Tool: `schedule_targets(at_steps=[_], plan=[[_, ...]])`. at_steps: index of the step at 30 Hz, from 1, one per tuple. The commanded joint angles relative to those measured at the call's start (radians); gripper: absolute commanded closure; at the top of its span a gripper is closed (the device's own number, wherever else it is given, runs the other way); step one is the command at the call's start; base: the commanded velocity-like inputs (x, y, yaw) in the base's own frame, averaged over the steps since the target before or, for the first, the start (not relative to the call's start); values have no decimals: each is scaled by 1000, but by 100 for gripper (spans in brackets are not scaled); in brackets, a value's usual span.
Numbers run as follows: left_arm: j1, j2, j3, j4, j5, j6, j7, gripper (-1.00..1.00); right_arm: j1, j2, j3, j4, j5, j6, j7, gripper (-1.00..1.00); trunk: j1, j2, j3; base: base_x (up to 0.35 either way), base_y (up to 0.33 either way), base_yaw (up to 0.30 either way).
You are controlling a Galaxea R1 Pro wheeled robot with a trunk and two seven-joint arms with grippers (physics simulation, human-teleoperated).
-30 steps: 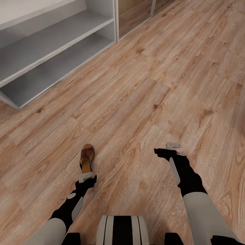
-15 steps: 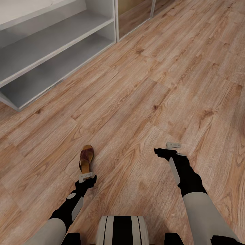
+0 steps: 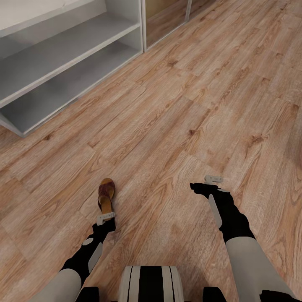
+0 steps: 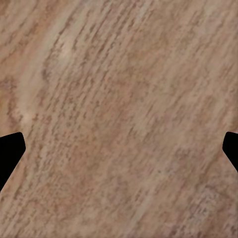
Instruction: Pick up the two gym shoes and the two sandals from the corridor floor and place them onto the hallstand (shoe rack) in the corridor, making sure they are on the rack and not on the floor. Arrange them so the two gym shoes are next to each other and the two sandals are next to each other.
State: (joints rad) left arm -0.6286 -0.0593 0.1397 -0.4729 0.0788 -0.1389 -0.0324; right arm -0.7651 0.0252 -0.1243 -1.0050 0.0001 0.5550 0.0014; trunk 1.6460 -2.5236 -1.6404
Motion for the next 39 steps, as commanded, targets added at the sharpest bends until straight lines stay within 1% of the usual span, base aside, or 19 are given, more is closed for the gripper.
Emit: schedule_targets(at_steps=[1, 35, 39], plan=[[0, -1, 3, 1, 7, -2, -3, 100, 0, 1, -2, -1, 0, 5, 0, -100, 0, 0, -1, 0, 0, 0], [0, -1, 3, 0, 7, -2, -3, 100, 0, 1, -2, 0, 0, 5, 0, -100, 0, 0, -1, 0, 0, 0], [0, -1, 3, -2, 7, -2, -3, 100, 0, 1, -2, 0, 0, 5, 0, -100, -2, 1, 15, 0, 0, 0]])
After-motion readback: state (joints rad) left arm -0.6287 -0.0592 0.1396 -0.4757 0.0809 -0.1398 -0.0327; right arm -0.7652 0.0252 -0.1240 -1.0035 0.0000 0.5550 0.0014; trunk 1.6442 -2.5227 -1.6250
